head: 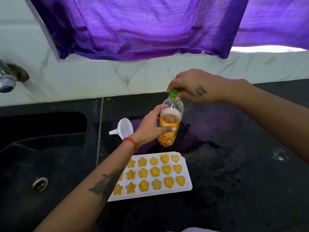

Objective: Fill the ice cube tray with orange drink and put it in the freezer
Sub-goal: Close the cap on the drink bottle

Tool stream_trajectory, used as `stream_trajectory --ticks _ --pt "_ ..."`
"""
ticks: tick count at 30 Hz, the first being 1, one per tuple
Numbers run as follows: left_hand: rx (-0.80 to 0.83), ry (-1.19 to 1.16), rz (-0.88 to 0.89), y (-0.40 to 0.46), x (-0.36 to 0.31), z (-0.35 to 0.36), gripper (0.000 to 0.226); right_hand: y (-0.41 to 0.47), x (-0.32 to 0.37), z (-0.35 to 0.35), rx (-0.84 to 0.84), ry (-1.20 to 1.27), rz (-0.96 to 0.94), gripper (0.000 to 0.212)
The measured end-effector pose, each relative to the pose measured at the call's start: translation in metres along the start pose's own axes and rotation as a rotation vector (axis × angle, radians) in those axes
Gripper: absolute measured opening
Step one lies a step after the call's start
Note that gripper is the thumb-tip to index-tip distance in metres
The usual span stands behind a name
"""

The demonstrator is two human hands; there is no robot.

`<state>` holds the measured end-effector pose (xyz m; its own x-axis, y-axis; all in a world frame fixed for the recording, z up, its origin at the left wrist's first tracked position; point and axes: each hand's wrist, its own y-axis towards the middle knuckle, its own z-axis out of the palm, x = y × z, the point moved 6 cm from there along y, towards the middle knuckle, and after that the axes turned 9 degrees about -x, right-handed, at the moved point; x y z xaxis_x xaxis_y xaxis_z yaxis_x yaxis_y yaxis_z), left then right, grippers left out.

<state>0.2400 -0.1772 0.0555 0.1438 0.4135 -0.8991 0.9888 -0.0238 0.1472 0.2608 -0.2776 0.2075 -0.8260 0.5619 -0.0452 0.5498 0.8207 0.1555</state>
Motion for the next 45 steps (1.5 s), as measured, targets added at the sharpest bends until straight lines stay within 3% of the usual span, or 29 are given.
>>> stream_trajectory --ticks 6,11,14,18,22,25,28,32,34,37,41,43,45 --pt "0.017 -0.018 0.003 -0.002 -0.002 0.001 0.068 0.000 -0.004 0.010 -0.018 -0.226 0.034 0.050" --pt "0.027 0.028 -0.014 0.004 0.002 -0.005 0.069 0.001 -0.003 -0.005 0.022 0.064 -0.024 0.040" --pt "-0.030 0.000 -0.015 0.002 0.003 -0.003 0.067 -0.001 -0.004 0.005 -0.077 -0.022 -0.014 0.034" --pt "-0.039 0.029 0.021 -0.001 0.002 0.001 0.071 -0.009 -0.002 0.018 -0.192 -0.213 0.046 0.047" --pt "0.016 0.035 0.016 0.002 0.001 -0.001 0.066 -0.004 -0.006 0.011 -0.054 0.045 0.049 0.039" --pt "-0.017 0.052 0.023 0.002 0.001 -0.002 0.065 -0.004 -0.003 0.013 -0.067 0.017 0.034 0.035" --pt "-0.072 0.047 0.019 -0.001 0.003 -0.001 0.066 -0.010 0.002 0.020 -0.177 -0.106 0.152 0.042" --pt "-0.099 0.055 0.019 -0.004 0.000 0.001 0.067 -0.010 0.008 0.020 -0.289 -0.208 0.469 0.054" --pt "-0.092 0.041 0.005 -0.005 0.000 0.000 0.068 -0.014 0.006 0.018 -0.290 -0.050 0.560 0.055" --pt "-0.054 0.029 -0.007 -0.009 0.000 -0.002 0.073 -0.043 -0.005 0.026 -0.329 0.433 0.708 0.052" --pt "0.018 -0.033 -0.087 -0.019 0.008 0.000 0.080 -0.087 0.001 0.099 -0.410 0.930 0.962 0.067" --pt "0.022 -0.069 -0.097 -0.024 0.011 0.002 0.073 -0.086 0.018 0.130 -0.389 1.068 0.927 0.077" --pt "0.019 -0.055 -0.078 -0.027 0.011 0.004 0.065 -0.078 0.027 0.146 -0.440 1.023 0.866 0.086"
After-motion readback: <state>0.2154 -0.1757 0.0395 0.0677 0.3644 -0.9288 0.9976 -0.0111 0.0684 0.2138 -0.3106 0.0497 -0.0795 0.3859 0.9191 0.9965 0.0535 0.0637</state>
